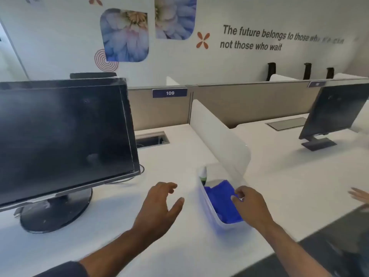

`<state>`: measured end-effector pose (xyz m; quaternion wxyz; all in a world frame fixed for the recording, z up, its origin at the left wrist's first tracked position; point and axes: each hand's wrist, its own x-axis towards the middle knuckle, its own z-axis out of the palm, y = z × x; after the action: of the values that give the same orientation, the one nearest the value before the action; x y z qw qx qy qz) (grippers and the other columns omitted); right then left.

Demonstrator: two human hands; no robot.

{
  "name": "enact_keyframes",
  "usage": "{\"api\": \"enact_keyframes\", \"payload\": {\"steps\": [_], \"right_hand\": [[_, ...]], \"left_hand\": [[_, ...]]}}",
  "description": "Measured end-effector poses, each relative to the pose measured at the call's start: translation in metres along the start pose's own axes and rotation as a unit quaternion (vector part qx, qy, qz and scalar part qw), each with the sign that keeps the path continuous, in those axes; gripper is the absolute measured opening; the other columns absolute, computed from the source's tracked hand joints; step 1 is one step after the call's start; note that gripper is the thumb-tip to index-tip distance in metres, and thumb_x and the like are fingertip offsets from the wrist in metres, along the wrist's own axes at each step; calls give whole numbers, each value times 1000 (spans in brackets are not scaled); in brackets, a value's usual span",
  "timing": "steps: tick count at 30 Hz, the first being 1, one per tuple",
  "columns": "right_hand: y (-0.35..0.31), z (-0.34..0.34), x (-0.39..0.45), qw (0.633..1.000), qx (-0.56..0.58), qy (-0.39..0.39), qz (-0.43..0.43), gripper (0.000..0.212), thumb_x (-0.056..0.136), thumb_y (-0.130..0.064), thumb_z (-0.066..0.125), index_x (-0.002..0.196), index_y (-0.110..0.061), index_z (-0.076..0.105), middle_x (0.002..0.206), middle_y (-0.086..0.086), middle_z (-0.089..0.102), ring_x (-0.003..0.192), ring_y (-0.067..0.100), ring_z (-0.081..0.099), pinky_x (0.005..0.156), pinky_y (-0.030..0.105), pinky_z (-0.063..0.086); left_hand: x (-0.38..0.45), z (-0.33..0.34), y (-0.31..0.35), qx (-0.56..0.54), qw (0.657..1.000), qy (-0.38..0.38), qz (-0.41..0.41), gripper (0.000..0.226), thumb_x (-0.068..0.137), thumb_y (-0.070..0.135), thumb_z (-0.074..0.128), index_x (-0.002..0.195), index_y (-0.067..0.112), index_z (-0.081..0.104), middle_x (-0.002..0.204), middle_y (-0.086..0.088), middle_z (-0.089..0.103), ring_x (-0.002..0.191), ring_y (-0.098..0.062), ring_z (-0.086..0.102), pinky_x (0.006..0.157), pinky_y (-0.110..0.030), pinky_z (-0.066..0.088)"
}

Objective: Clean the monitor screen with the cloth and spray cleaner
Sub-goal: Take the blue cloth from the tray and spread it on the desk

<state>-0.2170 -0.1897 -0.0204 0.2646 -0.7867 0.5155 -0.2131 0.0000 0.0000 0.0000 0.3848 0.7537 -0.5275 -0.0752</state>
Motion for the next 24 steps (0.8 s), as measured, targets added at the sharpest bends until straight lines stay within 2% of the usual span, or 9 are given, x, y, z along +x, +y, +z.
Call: {"api": "enact_keyframes", "payload": {"steps": [3, 5, 8, 11, 15, 18, 20, 22, 24], "right_hand": [[18, -8, 15, 997, -35, -60, 29, 13, 91, -22, 65, 102, -16, 63, 86, -7, 61, 72, 6, 55, 59, 14, 36], [24, -11, 24, 993, -54, -96, 40, 19, 90, -21, 66, 108, -15, 64, 94, -4, 63, 76, 10, 57, 63, 16, 39], [26, -13, 33, 985, -82, -149, 34, 38, 91, -19, 66, 127, -14, 58, 122, 2, 62, 100, 16, 59, 80, 19, 41], [24, -10, 46, 975, -122, -183, 23, 49, 93, -19, 61, 140, -12, 48, 139, 6, 55, 123, 22, 54, 92, 23, 41], [15, 6, 57, 961, -194, -197, 3, 19, 96, -16, 51, 114, -8, 54, 119, 9, 64, 106, 24, 61, 82, 29, 47], [13, 22, 61, 953, -209, -219, 20, 23, 98, -18, 47, 117, -8, 54, 115, 7, 64, 106, 25, 62, 87, 33, 50], [14, 32, 64, 956, -206, -208, 32, 23, 97, -16, 45, 116, -8, 55, 112, 7, 65, 105, 24, 63, 82, 31, 49], [15, 39, 67, 961, -211, -177, 41, 29, 97, -14, 45, 125, -5, 52, 119, 8, 64, 109, 24, 63, 82, 29, 47], [15, 42, 71, 961, -218, -162, 48, 37, 99, -15, 46, 134, -3, 46, 129, 9, 61, 117, 24, 61, 91, 29, 48]], "left_hand": [[19, 34, 25, -38, 999, 3, -4, 30, 91, 38, 63, 119, 30, 59, 103, 18, 57, 95, 0, 54, 79, -12, 43], [33, 57, 42, -67, 997, -21, -23, 24, 90, 30, 64, 113, 28, 62, 100, 19, 59, 90, 0, 57, 74, -8, 41], [57, 85, 63, -68, 994, -74, -45, 20, 87, 19, 61, 105, 20, 68, 99, 10, 67, 85, -8, 61, 76, -17, 48], [84, 108, 78, -32, 990, -131, -51, 28, 87, 13, 56, 112, 12, 69, 109, 0, 71, 96, -16, 64, 82, -23, 49], [109, 126, 85, -4, 984, -166, -65, 35, 87, 4, 50, 118, 9, 66, 121, -3, 68, 108, -18, 63, 83, -21, 46], [114, 131, 85, 6, 981, -175, -78, 38, 87, 2, 51, 119, 12, 66, 123, -1, 67, 110, -17, 62, 86, -22, 49], [113, 133, 86, -4, 986, -150, -76, 36, 87, 5, 52, 117, 16, 68, 120, 3, 69, 108, -14, 62, 86, -21, 48], [110, 132, 86, -16, 990, -121, -75, 33, 86, 8, 54, 112, 20, 70, 117, 7, 69, 104, -11, 62, 85, -21, 47], [108, 131, 83, -23, 991, -101, -79, 30, 86, 10, 55, 108, 23, 70, 113, 10, 69, 99, -9, 61, 83, -21, 48]]}}
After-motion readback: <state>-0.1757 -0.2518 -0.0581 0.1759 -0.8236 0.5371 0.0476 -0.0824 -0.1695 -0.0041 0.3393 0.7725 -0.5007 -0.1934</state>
